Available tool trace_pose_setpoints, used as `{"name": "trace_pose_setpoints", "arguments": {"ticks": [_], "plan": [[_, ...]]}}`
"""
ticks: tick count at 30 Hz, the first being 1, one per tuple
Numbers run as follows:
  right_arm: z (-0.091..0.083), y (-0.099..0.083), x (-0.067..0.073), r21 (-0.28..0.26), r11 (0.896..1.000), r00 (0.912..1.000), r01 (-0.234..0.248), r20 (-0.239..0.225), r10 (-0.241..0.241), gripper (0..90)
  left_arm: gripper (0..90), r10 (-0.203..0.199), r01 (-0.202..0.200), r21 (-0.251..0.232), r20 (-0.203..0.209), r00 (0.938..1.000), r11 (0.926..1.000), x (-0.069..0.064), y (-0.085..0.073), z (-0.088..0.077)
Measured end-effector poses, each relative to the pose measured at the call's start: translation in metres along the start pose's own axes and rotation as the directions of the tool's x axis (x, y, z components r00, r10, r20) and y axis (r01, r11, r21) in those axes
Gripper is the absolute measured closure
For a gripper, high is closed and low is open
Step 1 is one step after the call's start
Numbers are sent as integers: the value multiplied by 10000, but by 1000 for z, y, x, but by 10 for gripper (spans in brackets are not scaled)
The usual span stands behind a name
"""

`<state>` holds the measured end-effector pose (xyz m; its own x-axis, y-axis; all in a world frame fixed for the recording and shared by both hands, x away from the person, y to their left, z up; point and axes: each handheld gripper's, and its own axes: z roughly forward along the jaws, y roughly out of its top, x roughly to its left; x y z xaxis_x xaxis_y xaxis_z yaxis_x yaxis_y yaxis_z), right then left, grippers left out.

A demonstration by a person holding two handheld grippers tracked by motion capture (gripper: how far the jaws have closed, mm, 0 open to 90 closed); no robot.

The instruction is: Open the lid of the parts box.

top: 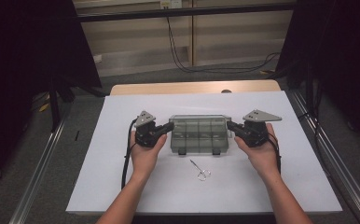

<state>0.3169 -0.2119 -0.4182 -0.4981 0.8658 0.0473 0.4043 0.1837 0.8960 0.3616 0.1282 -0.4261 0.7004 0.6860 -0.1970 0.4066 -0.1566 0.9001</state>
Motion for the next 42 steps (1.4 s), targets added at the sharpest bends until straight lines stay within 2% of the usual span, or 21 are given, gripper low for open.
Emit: {"name": "trace_pose_setpoints", "arguments": {"ticks": [6,9,15,18,20,23,24,25,26,27,28,30,32,34,36,37,38,39,40,41,42], "plan": [[2,5,-3,-159,9996,9998,-213,-17,213,900,900,24,-23,-228,27,10000,9997,0,8,3],[4,8,-5,-237,9996,9999,-163,-33,162,900,900,40,-39,-277,33,10000,9996,2,11,5],[7,14,-7,-309,9992,9997,-245,11,245,900,881,-152,164,-372,311,9994,9992,7,12,2],[9,18,-10,-362,9988,9995,-321,-11,321,900,739,74,-52,-381,563,9984,9993,10,11,-2],[10,19,-11,-335,9988,9993,-367,-25,366,900,634,79,-55,-500,479,9988,9987,10,11,-3],[13,22,-14,-415,9986,9995,-328,-4,328,900,397,-111,123,-516,239,9997,9986,14,11,-3],[14,23,-14,-417,9983,9992,-402,-9,402,900,331,-378,375,-424,-71,9993,9984,17,11,-2],[15,24,-14,-423,9983,9992,-396,-31,395,900,269,-670,668,-309,-78,9977,9973,20,11,1],[15,25,-14,-429,9981,9990,-437,-29,437,900,195,-670,668,-309,-78,9977,9973,20,11,1],[17,26,-14,-484,9978,9990,-446,-47,444,900,70,-934,933,-62,-133,9955,9956,23,11,4],[18,27,-15,-508,9978,9991,-431,-20,430,900,11,-903,918,319,-466,9948,9953,28,10,10],[19,29,-16,-534,9976,9991,-433,14,434,900,0,-916,930,267,-516,9945,9953,32,9,11],[19,30,-16,-529,9974,9988,-497,13,498,900,0,-1264,1266,37,-317,9915,9920,38,9,14],[21,32,-18,-596,9970,9988,-487,43,491,900,11,-1283,1284,9,-319,9912,9917,43,10,18],[23,34,-19,-557,9978,9992,-371,102,377,900,75,-1222,1228,171,-349,9919,9923,47,12,23],[23,35,-19,-535,9978,9991,-401,126,408,900,128,-1157,1181,453,-507,9920,9920,48,12,29],[24,36,-20,-554,9979,9993,-341,158,350,900,195,-1016,1073,657,-855,9911,9920,48,13,31],[24,36,-20,-554,9979,9993,-341,158,350,900,233,-1016,1073,657,-855,9911,9920,48,13,31],[25,38,-21,-570,9977,9991,-366,178,377,900,283,-1066,1136,640,-1030,9890,9915,48,14,33],[25,39,-22,-549,9978,9990,-376,220,389,900,334,-1092,1138,465,-916,9898,9924,49,15,34],[25,39,-22,-549,9978,9990,-376,220,389,900,334,-1064,1091,357,-697,9919,9934,49,15,35]]}}
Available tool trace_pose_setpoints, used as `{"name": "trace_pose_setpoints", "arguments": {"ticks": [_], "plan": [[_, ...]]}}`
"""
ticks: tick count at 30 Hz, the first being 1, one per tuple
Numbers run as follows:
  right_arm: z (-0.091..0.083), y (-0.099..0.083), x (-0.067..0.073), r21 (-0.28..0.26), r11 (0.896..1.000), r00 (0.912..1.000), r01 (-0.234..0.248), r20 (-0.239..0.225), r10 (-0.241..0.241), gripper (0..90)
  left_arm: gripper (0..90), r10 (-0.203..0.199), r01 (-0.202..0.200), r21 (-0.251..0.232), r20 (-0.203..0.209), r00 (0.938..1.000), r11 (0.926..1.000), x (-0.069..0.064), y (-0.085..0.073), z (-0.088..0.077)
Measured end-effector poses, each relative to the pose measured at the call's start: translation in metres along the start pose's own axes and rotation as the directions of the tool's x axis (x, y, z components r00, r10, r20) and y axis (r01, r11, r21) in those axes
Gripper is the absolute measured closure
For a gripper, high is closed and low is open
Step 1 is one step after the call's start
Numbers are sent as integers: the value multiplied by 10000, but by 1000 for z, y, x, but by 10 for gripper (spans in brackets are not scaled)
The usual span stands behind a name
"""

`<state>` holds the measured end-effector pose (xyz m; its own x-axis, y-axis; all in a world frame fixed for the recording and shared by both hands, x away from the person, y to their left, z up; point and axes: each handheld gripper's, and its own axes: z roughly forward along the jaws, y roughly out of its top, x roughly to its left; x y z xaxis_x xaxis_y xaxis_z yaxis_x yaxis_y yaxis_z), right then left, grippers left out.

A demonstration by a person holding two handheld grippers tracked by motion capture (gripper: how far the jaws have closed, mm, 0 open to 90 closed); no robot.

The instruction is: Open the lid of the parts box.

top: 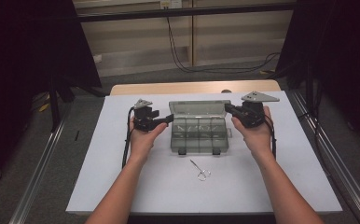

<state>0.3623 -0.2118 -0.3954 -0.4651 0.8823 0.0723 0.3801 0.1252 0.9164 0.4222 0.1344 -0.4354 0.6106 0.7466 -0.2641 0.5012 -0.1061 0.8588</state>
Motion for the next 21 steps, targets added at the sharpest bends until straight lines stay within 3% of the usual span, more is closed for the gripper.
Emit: {"name": "trace_pose_setpoints", "arguments": {"ticks": [2,7,11,16,21], "plan": [[2,2,-1,-57,9999,9999,116,65,-116,900,452,407,-406,58,-121,9991,9992,-3,2,3],[5,4,-2,4,9999,9999,117,83,-117,900,562,950,-949,46,-629,9935,9955,-10,5,9],[8,4,-3,30,9999,9999,117,48,-117,900,621,882,-895,-117,-854,9924,9959,-11,6,11],[10,2,-7,71,9998,9999,167,-35,-167,900,745,820,-838,-301,-565,9950,9960,-10,8,11],[5,1,-5,30,9998,9997,209,-141,-209,900,738,609,-625,-378,-420,9973,9973,-8,7,14]]}}
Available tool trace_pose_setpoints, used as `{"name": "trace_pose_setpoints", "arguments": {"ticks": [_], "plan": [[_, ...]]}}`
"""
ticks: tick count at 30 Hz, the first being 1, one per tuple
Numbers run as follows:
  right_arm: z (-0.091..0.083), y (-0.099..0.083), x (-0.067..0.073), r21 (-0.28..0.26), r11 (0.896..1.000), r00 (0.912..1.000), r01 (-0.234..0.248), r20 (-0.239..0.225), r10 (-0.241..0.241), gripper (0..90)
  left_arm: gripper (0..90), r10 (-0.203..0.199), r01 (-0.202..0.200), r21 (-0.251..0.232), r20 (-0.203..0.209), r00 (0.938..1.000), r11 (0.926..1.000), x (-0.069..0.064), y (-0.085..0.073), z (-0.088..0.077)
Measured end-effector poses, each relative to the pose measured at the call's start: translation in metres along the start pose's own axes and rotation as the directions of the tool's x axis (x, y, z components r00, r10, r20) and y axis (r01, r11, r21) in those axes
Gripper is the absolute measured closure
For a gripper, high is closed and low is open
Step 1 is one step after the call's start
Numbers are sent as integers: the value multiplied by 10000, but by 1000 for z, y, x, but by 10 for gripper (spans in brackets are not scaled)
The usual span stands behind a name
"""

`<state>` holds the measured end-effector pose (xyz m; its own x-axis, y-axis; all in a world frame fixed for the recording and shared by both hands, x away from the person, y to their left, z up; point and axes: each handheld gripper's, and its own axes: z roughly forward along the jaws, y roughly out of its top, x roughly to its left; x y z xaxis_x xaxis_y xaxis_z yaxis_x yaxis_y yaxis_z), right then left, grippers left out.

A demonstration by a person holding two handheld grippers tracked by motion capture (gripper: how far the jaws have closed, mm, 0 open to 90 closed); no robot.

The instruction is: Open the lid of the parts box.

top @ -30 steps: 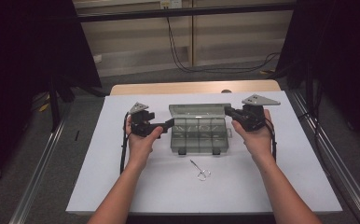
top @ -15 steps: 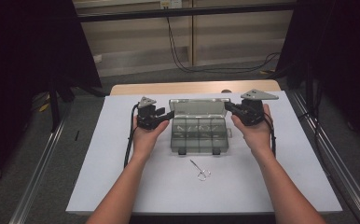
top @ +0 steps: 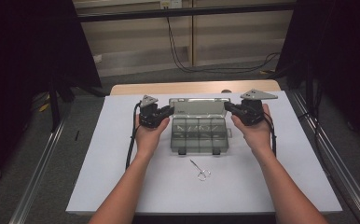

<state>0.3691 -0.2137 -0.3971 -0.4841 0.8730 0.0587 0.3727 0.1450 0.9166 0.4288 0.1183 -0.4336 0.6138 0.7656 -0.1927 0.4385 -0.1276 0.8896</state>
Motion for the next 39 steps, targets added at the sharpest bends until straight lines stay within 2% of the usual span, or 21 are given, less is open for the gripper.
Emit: {"name": "trace_pose_setpoints", "arguments": {"ticks": [2,3,4,6,8,9,10,11,12,14,15,16,22,23,24,27,31,32,33,34,39], "plan": [[-2,-1,1,-41,10000,10000,8,-81,-8,900,752,-247,248,-125,55,9997,9996,0,-1,1],[-7,-2,2,-135,9999,9997,38,-225,-41,867,774,-258,260,-156,120,9996,9995,0,-1,2],[-10,-3,2,-206,9997,9992,89,-375,-97,845,780,-112,113,-44,91,9999,9999,0,-2,2],[-17,-4,1,-490,9988,9985,14,-546,-41,781,785,-131,132,-53,95,9999,9999,0,-1,2],[-20,-5,0,-661,9978,9985,-17,-550,-20,738,790,-131,132,-61,103,9999,9999,1,-2,2],[-23,-5,-1,-835,9965,9990,-81,-454,43,687,790,-104,104,-38,50,9999,9999,1,-1,2],[-26,-5,-2,-1016,9948,9992,-6,-387,-33,596,790,-121,121,-51,103,9999,9999,1,-1,2],[-30,-5,-5,-1297,9915,9969,96,790,7,165,790,-195,195,-42,83,9998,9998,1,-1,2],[-30,-5,-7,-1304,9914,9910,-89,1315,262,65,790,-195,195,-42,83,9998,9998,1,-1,2],[-29,-6,-14,-1418,9878,9888,-640,1250,820,10,791,-224,225,-41,111,9997,9997,1,-1,2],[-29,-6,-14,-1418,9878,9888,-640,1250,820,10,791,-224,225,-41,111,9997,9997,1,-1,2],[-26,-10,-22,-1370,9851,9894,-1037,866,1162,12,791,-264,265,-81,122,9996,9996,1,-1,2],[-9,-25,-33,-717,9858,9846,-1520,757,1573,107,798,-246,245,-120,-76,9997,9996,-2,-1,3],[-9,-25,-33,-717,9858,9846,-1520,757,1573,107,799,-246,245,-120,-76,9997,9996,-2,-1,3],[-3,-29,-31,-669,9874,9853,-1433,843,1487,221,799,-236,235,-125,-80,9997,9996,-2,-1,3],[4,-31,-26,-783,9907,9890,-1116,883,1184,333,799,-336,337,-195,23,9994,9992,0,-2,4],[11,-32,-21,-912,9919,9908,-887,939,973,410,798,-284,284,-137,39,9996,9995,1,-2,4],[12,-32,-20,-961,9910,9905,-931,921,1020,488,797,-347,350,-197,147,9993,9992,2,-2,4],[12,-32,-20,-961,9910,9905,-931,921,1020,488,797,-347,350,-197,147,9993,9992,2,-2,4],[15,-33,-19,-962,9913,9917,-900,825,981,574,796,-434,437,-214,144,9990,9988,2,-2,5],[21,-34,-15,-972,9924,9927,-749,869,835,670,797,-434,438,-230,153,9989,9988,3,-2,5]]}}
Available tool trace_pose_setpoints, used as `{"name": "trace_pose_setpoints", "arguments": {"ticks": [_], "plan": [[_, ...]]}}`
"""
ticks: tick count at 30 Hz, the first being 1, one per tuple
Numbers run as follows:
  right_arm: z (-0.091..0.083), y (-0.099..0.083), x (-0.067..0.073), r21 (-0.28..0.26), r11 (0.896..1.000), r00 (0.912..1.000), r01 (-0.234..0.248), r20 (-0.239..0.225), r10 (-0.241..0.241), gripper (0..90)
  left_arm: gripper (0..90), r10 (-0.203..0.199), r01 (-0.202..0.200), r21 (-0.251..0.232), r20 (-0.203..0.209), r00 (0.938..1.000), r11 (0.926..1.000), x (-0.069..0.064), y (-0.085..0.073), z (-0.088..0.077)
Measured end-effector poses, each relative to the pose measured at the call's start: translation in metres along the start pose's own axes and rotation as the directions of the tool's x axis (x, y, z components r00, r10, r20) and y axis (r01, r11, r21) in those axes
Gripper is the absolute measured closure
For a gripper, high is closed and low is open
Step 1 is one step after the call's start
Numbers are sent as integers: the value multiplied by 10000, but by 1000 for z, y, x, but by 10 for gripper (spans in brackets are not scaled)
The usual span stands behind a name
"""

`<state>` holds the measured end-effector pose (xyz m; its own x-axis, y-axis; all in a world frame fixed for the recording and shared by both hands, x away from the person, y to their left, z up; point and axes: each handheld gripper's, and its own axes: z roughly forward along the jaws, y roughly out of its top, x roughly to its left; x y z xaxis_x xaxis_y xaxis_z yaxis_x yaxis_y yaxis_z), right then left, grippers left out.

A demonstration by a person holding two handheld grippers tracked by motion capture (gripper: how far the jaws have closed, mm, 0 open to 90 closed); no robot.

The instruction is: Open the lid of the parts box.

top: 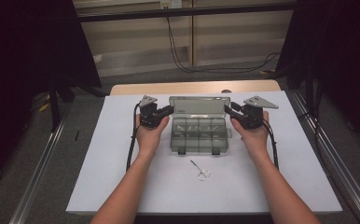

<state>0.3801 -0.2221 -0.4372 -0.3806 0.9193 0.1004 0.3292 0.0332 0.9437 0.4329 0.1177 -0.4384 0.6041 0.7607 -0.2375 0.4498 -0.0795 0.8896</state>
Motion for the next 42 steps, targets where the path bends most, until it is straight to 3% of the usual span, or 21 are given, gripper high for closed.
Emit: {"name": "trace_pose_setpoints", "arguments": {"ticks": [6,9,11,22,31,35,42], "plan": [[2,0,3,-119,9999,10000,70,-33,-70,724,802,31,-31,-13,15,10000,10000,1,0,2],[5,-1,5,-33,9999,9997,136,188,-136,758,807,52,-51,61,-76,10000,10000,2,1,3],[7,-1,6,130,9999,9988,75,490,-81,831,808,33,-33,94,-94,9999,10000,3,1,5],[14,3,2,308,9993,9976,-226,661,205,856,804,-26,33,208,-344,9994,9998,8,-4,19],[23,9,-4,566,9965,9965,-621,589,587,857,828,-333,336,313,-96,9994,9989,17,-8,28],[27,10,-6,627,9955,9955,-705,680,662,858,850,-55,75,544,-373,9993,9985,18,-5,31],[34,12,-8,752,9939,9941,-810,783,751,855,863,-168,202,640,-530,9985,9977,17,-4,35]]}}
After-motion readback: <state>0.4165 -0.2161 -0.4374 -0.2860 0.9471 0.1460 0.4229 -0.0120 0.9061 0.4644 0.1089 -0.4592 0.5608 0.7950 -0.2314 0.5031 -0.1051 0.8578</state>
